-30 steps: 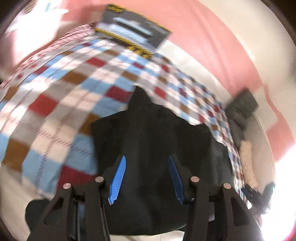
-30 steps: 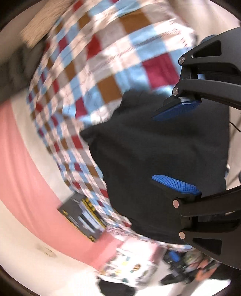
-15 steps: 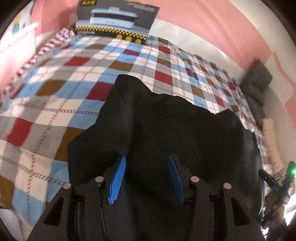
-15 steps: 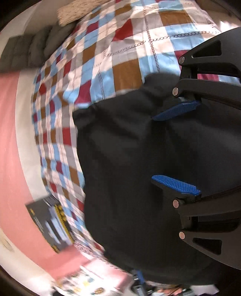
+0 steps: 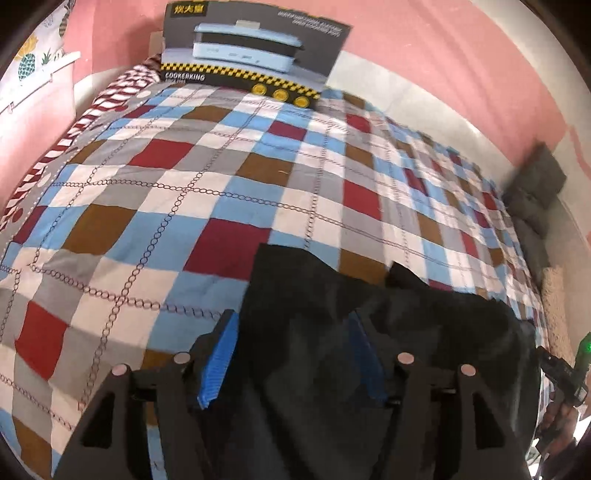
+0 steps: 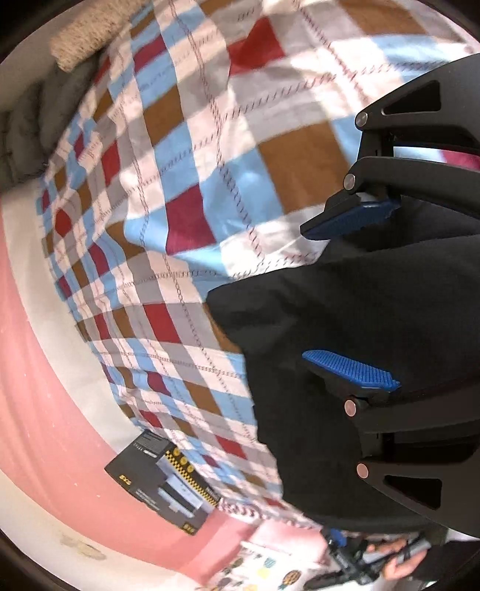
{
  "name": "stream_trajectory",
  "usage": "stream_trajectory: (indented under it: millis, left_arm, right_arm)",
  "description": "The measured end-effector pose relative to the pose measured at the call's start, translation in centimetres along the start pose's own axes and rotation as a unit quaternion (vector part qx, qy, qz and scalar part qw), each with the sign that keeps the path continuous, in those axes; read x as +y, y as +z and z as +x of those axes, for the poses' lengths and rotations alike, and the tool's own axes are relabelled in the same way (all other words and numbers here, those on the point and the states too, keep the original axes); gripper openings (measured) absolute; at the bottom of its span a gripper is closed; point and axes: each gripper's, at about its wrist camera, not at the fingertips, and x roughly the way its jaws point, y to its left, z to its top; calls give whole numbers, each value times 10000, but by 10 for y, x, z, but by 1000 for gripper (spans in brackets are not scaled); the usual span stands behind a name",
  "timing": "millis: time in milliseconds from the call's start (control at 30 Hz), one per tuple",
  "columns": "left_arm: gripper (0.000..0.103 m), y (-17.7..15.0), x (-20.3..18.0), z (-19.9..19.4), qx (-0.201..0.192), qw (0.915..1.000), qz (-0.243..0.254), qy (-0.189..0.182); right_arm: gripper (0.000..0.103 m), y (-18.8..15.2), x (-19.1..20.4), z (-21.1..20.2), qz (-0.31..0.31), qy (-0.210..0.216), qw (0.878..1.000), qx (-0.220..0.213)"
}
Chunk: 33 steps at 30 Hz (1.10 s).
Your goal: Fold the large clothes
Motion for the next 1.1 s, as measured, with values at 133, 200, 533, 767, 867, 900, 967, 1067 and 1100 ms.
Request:
stream_trajectory:
  millis: [133, 200, 533, 767, 867, 900, 967, 1067, 1100]
  left_arm:
    - [66, 4, 5, 23, 371, 9992, -118, -25]
    - [66, 1, 8, 32, 536, 9983, -218, -51]
    - [22, 26, -16, -13, -470, 9986, 106, -231]
    - [24, 12, -31, 60, -200, 9933, 857, 744]
    - [24, 8, -26, 75, -203, 9931, 773, 855]
    - [24, 7, -26, 79, -196, 9929, 780, 877]
    - [25, 7, -21, 86, -161, 9941, 659, 850]
    - [26, 2, -19, 94, -129, 9944, 605, 855]
    - [27, 0, -21, 95, -119, 9939, 643, 892]
  right_arm:
    - [63, 9, -4, 27, 181, 279, 9986, 404]
    - [62, 9, -4, 34, 296, 439, 9972, 529]
    - [16, 34, 16, -17, -15, 30, 9988, -486]
    - [17, 20, 7, 52, -289, -829, 9961, -20]
    - [17, 15, 8, 67, -428, -1009, 9939, 71]
    - [17, 16, 7, 70, -448, -1037, 9936, 91]
    - [18, 15, 3, 75, -410, -1040, 9936, 137]
    - [19, 10, 2, 84, -424, -1117, 9927, 186]
    - [20, 8, 3, 84, -453, -1153, 9921, 195]
